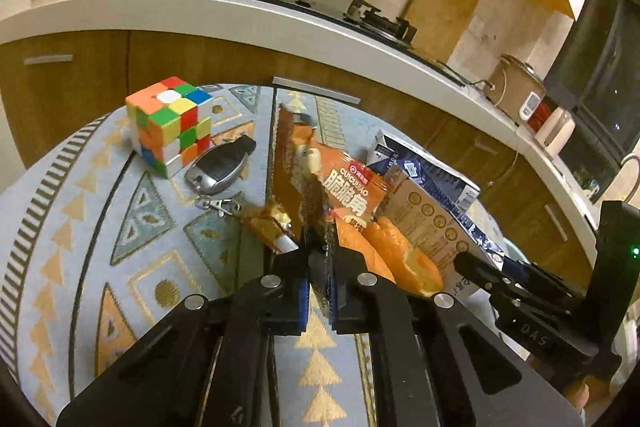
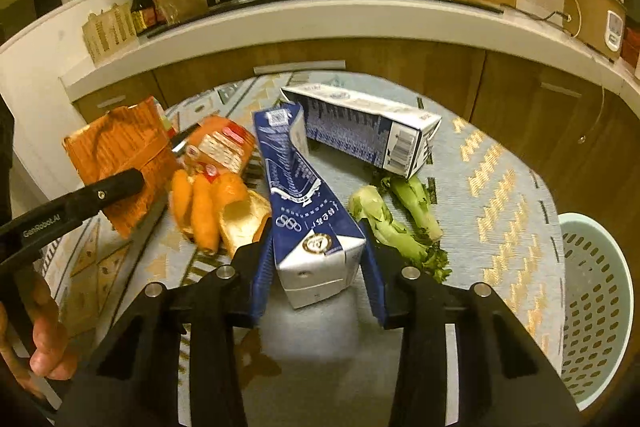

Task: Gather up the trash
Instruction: 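Grasp the orange snack bag with the left gripper while the right gripper lifts the carton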

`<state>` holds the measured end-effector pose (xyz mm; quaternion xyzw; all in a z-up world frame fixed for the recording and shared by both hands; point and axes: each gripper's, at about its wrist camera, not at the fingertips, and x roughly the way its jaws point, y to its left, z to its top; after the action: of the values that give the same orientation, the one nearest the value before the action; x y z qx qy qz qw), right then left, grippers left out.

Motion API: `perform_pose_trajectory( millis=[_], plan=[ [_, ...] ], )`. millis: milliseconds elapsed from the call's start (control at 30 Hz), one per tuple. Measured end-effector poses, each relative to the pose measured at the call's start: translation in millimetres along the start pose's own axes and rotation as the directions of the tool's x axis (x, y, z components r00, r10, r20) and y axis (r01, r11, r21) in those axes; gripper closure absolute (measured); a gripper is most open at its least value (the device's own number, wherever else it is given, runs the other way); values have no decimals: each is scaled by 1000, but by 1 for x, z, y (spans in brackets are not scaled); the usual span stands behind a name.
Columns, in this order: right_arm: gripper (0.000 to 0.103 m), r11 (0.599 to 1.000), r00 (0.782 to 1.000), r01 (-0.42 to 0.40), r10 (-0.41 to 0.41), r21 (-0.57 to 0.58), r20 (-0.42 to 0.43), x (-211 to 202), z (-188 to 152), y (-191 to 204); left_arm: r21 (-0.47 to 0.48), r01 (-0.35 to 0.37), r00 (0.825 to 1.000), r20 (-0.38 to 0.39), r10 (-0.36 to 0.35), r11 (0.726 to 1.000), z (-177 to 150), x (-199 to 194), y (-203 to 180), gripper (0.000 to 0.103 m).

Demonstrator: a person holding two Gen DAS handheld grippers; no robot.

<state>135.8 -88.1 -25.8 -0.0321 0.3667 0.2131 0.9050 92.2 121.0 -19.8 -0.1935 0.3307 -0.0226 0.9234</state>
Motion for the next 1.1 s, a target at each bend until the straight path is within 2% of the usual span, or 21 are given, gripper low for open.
perform_pose_trajectory(
  millis=[367, 567, 733, 900, 1000, 1100],
  plan=[
    [67, 998, 998, 56, -55, -41, 38, -65, -24, 4, 50, 35, 997, 67, -38, 998, -11, -43, -19, 99],
    [67, 996, 996, 82, -83, -28, -23, -79, -58, -5, 65, 60, 995, 76, -65, 996, -17, -51, -33, 99],
    [66, 999, 995, 41, -41, 2, -86, -73, -80, -10, 81, 67, 996, 61, -72, 995, -25, -49, -42, 99],
    [50, 999, 994, -11, 16, 45, -106, -68, -75, -15, 101, 52, 997, 59, -58, 994, -28, -50, -49, 99],
    [50, 999, 994, -15, 19, 34, -110, -65, -64, -13, 104, 53, 996, 60, -59, 993, -29, -51, -50, 99],
    [50, 1000, 988, 8, -4, 24, -152, -52, -54, -11, 111, 53, 997, 56, -60, 992, -29, -51, -53, 99]
  ],
)
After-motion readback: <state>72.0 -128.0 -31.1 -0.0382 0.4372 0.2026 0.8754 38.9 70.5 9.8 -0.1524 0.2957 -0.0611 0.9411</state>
